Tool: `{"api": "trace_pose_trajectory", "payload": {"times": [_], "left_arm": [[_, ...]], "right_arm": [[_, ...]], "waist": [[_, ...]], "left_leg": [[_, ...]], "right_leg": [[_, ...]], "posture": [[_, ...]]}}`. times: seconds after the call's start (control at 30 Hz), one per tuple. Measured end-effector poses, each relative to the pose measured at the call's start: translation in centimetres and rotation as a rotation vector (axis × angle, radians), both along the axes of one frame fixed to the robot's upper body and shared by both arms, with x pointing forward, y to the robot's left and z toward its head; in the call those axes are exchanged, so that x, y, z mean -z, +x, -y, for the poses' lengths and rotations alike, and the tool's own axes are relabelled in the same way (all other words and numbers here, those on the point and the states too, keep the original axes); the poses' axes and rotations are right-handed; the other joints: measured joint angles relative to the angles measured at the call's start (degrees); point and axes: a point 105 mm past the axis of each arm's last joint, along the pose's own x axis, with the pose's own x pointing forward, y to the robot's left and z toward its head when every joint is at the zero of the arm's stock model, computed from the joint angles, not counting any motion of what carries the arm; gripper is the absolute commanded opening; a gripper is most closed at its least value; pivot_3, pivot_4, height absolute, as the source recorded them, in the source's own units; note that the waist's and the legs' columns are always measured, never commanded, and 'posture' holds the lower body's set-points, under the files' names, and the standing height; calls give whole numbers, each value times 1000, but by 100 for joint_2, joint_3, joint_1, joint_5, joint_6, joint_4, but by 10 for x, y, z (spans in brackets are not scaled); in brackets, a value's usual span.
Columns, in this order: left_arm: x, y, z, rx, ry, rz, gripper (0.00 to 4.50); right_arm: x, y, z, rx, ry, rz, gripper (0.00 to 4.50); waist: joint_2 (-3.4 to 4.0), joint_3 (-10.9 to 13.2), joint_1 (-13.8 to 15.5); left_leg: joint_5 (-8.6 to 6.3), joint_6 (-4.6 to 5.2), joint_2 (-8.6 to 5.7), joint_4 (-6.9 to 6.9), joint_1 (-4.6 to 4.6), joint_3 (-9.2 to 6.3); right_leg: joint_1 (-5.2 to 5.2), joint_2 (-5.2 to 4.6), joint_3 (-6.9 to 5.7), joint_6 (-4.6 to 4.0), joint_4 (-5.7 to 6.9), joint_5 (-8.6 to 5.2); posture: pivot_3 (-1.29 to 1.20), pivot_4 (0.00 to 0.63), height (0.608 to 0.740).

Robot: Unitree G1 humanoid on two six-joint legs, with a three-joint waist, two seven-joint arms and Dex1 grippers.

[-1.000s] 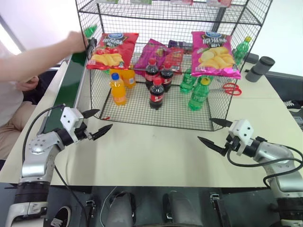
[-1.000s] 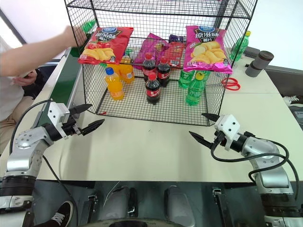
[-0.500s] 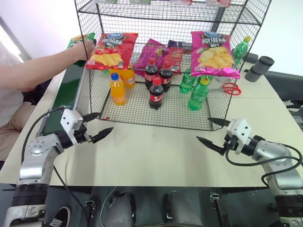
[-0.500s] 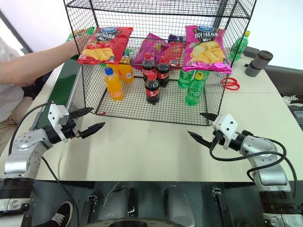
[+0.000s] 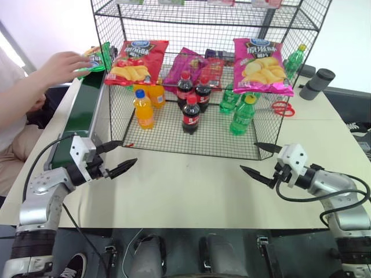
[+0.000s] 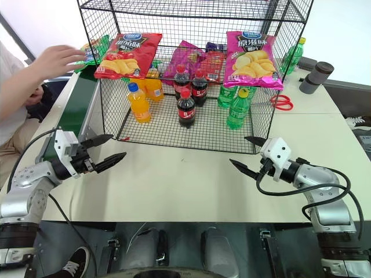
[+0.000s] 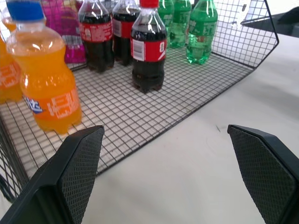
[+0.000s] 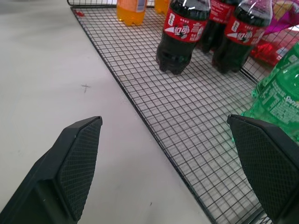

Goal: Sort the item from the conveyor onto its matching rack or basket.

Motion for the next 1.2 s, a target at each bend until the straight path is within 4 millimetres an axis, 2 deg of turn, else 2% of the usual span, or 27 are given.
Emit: {"api": "trace_pose_trajectory", "payload": {"times": [0.17, 0.33, 0.5, 0.6, 0.7, 0.9, 1.1, 1.2], "left_arm": [[-3, -4, -5, -13, 0, 5, 4500], [-6, -3, -8, -27, 29, 44, 4500], [-2, -7, -14, -62, 41, 51, 4500], [-1, -7, -24, -142, 73, 88, 4500], [3, -11, -37, -247, 117, 125, 4500], [17, -41, -51, -313, 263, 150, 4500], [10, -62, -68, -411, 372, 209, 4500], [12, -72, -75, -406, 551, 267, 4500]], "right_arm": [[2, -1, -3, -20, -2, -9, 4467], [-5, 4, -9, -41, -1, 6, 4467], [1, 3, -22, -100, 5, -41, 4467], [1, 4, -34, -125, 30, -40, 4467], [-6, 9, -57, -165, 104, -50, 4467], [-15, 13, -86, -262, 132, -50, 4467], [-14, 7, -105, -373, 148, -103, 4467], [-11, 5, -113, -417, 157, -127, 4467]], "waist": [[0, 0, 0], [0, 0, 1], [0, 0, -8], [0, 0, -10], [1, -1, -39], [-1, -2, 0], [-3, -3, -2], [-6, -5, -10]], "left_leg": [[0, 0, 0, 0, 0, 0], [0, 0, 0, 0, 1, 0], [0, 0, 2, -1, 1, 1], [0, 0, 3, 0, 1, -1], [0, 0, 5, -1, 5, -6], [-2, 4, 5, -2, 1, -3], [-3, 5, 8, -3, 2, -5], [-3, 5, 6, -4, 2, -3]], "right_leg": [[0, 0, 0, 0, 0, 0], [0, -1, 0, 0, 0, 0], [-1, 0, 0, -1, 0, 0], [-1, 0, 0, -1, 0, 0], [-1, 0, 5, -2, 2, 1], [-5, -10, 1, -2, -2, 0], [-3, -12, 0, -3, -2, 0], [-6, -11, 0, -4, -2, 0]], "posture": [[0, 150, 740], [0, 150, 740], [0, 150, 740], [0, 150, 740], [0, 150, 740], [0, 150, 740], [0, 150, 740], [0, 150, 740]]}}
